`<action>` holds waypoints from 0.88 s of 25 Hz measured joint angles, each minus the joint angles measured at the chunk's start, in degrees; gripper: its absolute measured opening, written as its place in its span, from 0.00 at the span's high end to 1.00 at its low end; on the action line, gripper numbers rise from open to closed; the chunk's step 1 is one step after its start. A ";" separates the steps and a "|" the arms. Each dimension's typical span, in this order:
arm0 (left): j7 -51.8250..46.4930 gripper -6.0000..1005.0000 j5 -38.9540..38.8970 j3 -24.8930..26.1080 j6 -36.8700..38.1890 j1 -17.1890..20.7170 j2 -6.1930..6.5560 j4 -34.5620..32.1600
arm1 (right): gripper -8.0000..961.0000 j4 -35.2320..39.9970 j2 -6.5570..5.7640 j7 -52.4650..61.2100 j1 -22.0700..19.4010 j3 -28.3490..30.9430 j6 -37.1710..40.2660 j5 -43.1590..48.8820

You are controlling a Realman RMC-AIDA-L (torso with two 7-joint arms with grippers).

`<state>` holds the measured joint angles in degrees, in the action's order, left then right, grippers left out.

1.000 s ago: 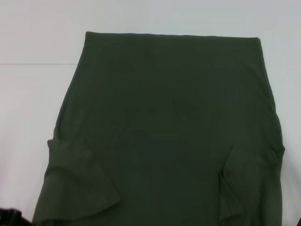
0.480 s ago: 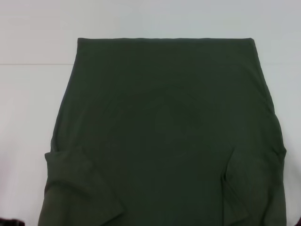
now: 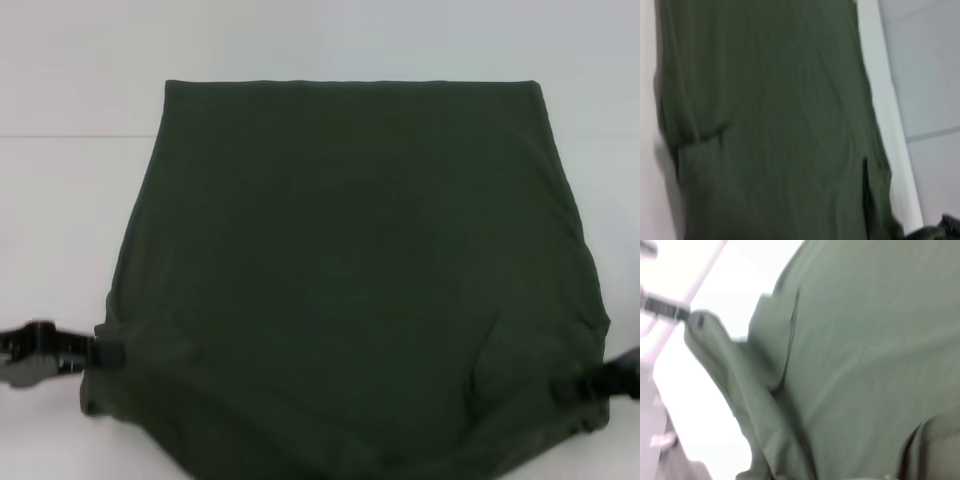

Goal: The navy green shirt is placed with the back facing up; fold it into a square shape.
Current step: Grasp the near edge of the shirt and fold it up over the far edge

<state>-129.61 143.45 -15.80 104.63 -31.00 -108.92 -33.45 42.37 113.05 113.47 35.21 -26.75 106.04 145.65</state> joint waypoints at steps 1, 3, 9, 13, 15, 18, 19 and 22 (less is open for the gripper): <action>0.01 0.94 -2.56 0.66 -1.24 0.36 -0.23 0.16 | 0.93 -0.02 -0.14 0.05 -0.30 0.53 -0.52 -1.03; 0.01 0.94 -5.26 1.22 -2.24 0.77 -0.47 0.20 | 0.93 -0.07 -0.31 0.29 -1.13 1.77 -2.19 -3.89; -0.53 0.94 -11.40 2.96 -5.08 1.56 -0.79 0.59 | 0.93 -2.44 -0.83 0.28 -2.53 4.15 -7.01 -9.66; -0.39 0.94 -14.17 4.23 -7.12 1.64 -0.86 2.78 | 0.93 -5.17 -1.10 0.01 -2.98 4.42 -11.34 -12.51; -0.15 0.94 -15.47 4.37 -8.51 1.64 -1.02 3.84 | 0.93 -6.52 -1.10 -0.03 -3.20 4.46 -13.41 -13.82; 0.28 0.94 -16.93 4.53 -10.57 1.64 -1.80 4.18 | 0.93 -8.27 -0.94 -0.13 -3.66 4.54 -16.37 -16.70; 0.51 0.94 -17.62 4.62 -11.25 1.65 -2.02 4.20 | 0.93 -8.54 -0.78 -0.21 -3.92 4.54 -17.27 -17.85; 0.98 0.94 -19.04 4.82 -12.66 1.64 -2.61 4.22 | 0.93 -9.00 -0.15 -1.02 -4.74 4.57 -20.52 -20.77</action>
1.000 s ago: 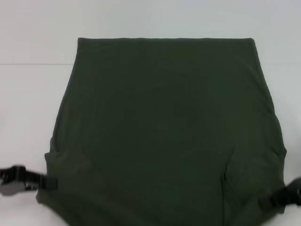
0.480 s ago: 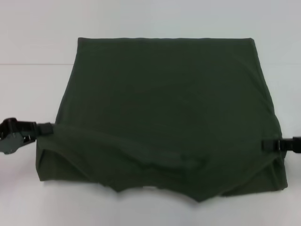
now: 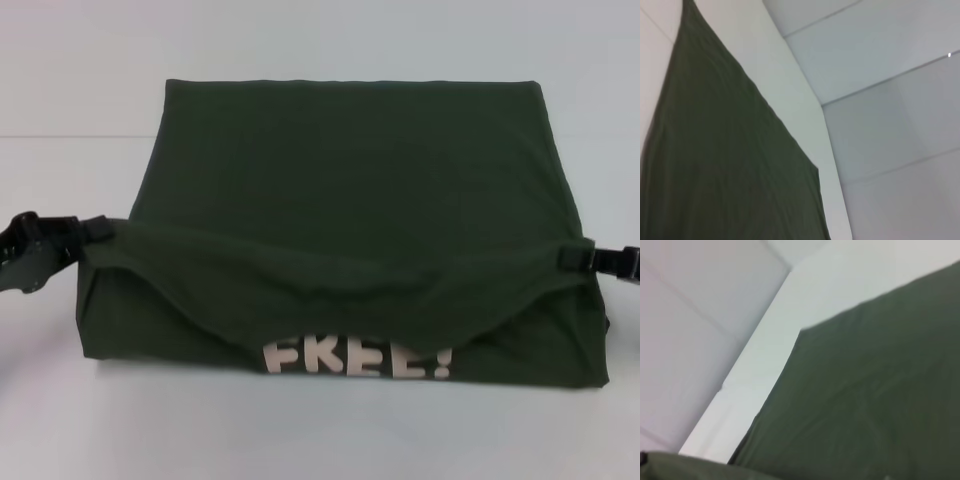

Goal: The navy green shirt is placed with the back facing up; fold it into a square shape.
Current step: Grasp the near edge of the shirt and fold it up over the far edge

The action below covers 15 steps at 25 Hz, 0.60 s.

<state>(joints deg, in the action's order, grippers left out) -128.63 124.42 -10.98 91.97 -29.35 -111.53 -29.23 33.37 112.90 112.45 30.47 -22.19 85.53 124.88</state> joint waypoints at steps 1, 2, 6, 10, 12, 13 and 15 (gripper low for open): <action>0.42 0.94 -0.78 0.03 -1.08 0.00 -0.45 0.01 | 0.93 -0.12 0.18 -0.16 -0.10 0.01 -0.86 -0.43; 0.64 0.94 -1.15 0.06 -1.73 0.00 -0.66 0.01 | 0.93 -0.21 0.41 -0.34 -0.19 0.02 -2.15 -0.96; 2.51 0.94 -3.37 0.08 -4.41 -0.09 -1.93 0.07 | 0.93 -0.67 1.66 -1.88 -0.15 0.03 -7.10 -1.94; 5.33 0.94 -6.17 -0.07 -6.92 -0.59 -2.98 0.47 | 0.93 -0.76 2.90 -3.50 0.29 -0.10 -11.04 -3.23; 6.86 0.94 -6.82 -0.22 -8.12 -1.13 -3.51 0.54 | 0.93 -0.76 3.28 -4.05 0.42 -0.29 -12.07 -3.88; 7.26 0.94 -6.87 -0.23 -8.64 -1.35 -3.66 0.55 | 0.93 -0.76 3.37 -4.18 0.48 -0.31 -12.34 -4.06; 8.63 0.94 -6.96 -0.29 -10.27 -2.09 -4.26 0.56 | 0.93 -0.77 3.55 -4.35 0.61 -0.18 -13.25 -4.70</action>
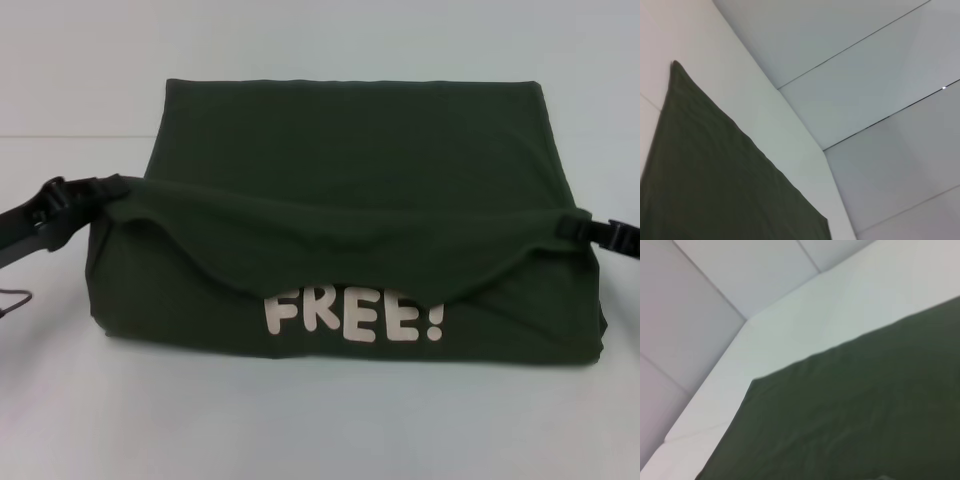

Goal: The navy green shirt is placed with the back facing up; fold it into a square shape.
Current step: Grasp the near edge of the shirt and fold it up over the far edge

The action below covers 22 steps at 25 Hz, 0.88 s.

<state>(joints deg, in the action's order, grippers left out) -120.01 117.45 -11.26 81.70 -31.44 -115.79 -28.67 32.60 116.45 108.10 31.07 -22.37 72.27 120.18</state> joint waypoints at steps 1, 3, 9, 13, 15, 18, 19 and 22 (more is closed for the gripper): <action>0.86 0.94 -0.02 -0.05 -1.07 -0.40 -0.34 0.01 | 0.93 0.01 0.03 -0.13 0.02 0.04 -0.60 -0.63; 2.06 0.94 -0.04 -0.11 -2.67 -1.13 -0.85 0.03 | 0.93 0.00 0.11 -0.40 0.01 0.04 -1.47 -1.56; 5.65 0.94 -0.16 -0.16 -8.63 -3.02 -2.60 0.11 | 0.93 -0.02 0.83 -0.88 0.36 -0.43 -5.25 -2.62; 8.15 0.94 -0.80 -0.17 -11.61 -3.93 -3.82 0.14 | 0.93 -0.18 1.72 -1.91 0.75 -0.49 -7.22 -2.85; 9.07 0.94 -1.15 -0.17 -12.50 -4.35 -4.24 0.16 | 0.93 -0.18 2.13 -2.07 0.86 -0.53 -8.55 -3.22; 10.18 0.94 -1.47 -0.17 -13.84 -4.77 -4.87 0.31 | 0.93 -0.68 2.39 -2.50 1.18 -0.62 -10.14 -3.31; 10.45 0.94 -1.50 -0.17 -14.23 -4.85 -5.00 0.32 | 0.93 -0.98 2.42 -2.85 1.26 -0.62 -10.51 -3.30; 11.55 0.93 -1.56 -0.17 -15.56 -5.19 -5.36 0.61 | 0.93 -1.52 2.50 -3.64 1.34 -0.62 -11.37 -3.32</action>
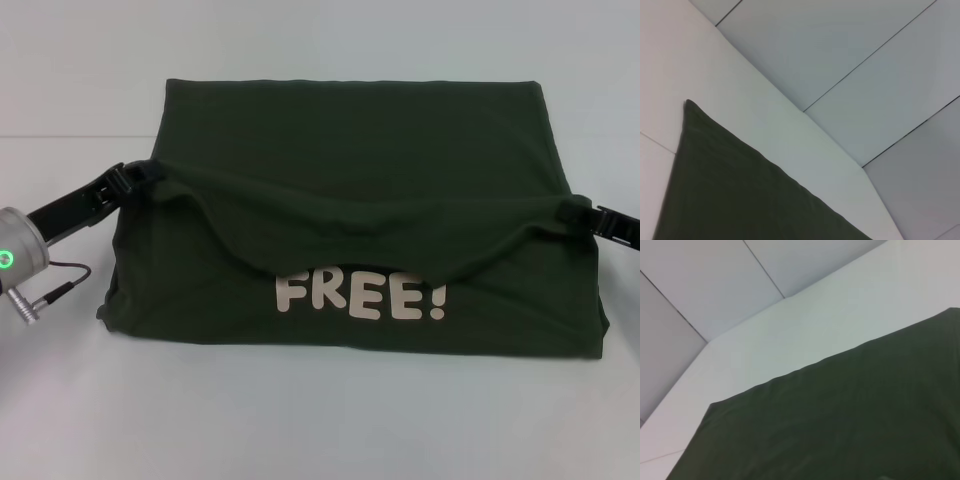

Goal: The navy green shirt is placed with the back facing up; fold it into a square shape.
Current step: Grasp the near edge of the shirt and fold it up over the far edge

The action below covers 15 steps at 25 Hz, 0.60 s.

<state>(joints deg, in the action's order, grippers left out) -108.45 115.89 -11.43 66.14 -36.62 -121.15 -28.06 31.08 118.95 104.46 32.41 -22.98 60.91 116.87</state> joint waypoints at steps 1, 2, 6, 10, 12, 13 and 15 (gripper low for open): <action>0.32 0.93 -0.06 0.00 -0.49 -0.12 -0.14 0.15 | 0.93 -0.06 0.08 -0.02 0.02 0.00 -0.29 0.00; 0.58 0.93 -0.21 0.00 -0.96 -0.22 -0.28 0.21 | 0.93 -0.10 0.17 -0.03 0.03 0.01 -0.67 -0.01; 2.05 0.93 -0.88 0.00 -2.44 -0.55 -0.95 0.25 | 0.93 -0.14 0.37 -0.04 0.03 0.10 -1.63 -0.05; 2.83 0.93 -0.93 0.00 -3.68 -0.94 -1.19 0.25 | 0.93 -0.14 0.41 -0.05 0.02 0.17 -1.82 -0.07; 3.22 0.93 -0.93 0.00 -4.29 -1.23 -1.26 0.25 | 0.93 -0.14 0.46 -0.04 0.05 0.29 -1.87 -0.07; 3.48 0.93 -0.93 -0.01 -4.58 -1.39 -1.30 0.24 | 0.93 -0.14 0.49 -0.05 0.09 0.35 -1.91 -0.12; 3.90 0.93 -0.94 -0.08 -5.12 -1.73 -1.45 0.23 | 0.93 -0.14 0.51 -0.05 0.15 0.40 -2.06 -0.43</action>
<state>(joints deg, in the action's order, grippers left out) -104.55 114.96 -11.51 61.02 -38.35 -122.60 -27.83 30.94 119.47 104.41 32.56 -22.58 58.85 116.43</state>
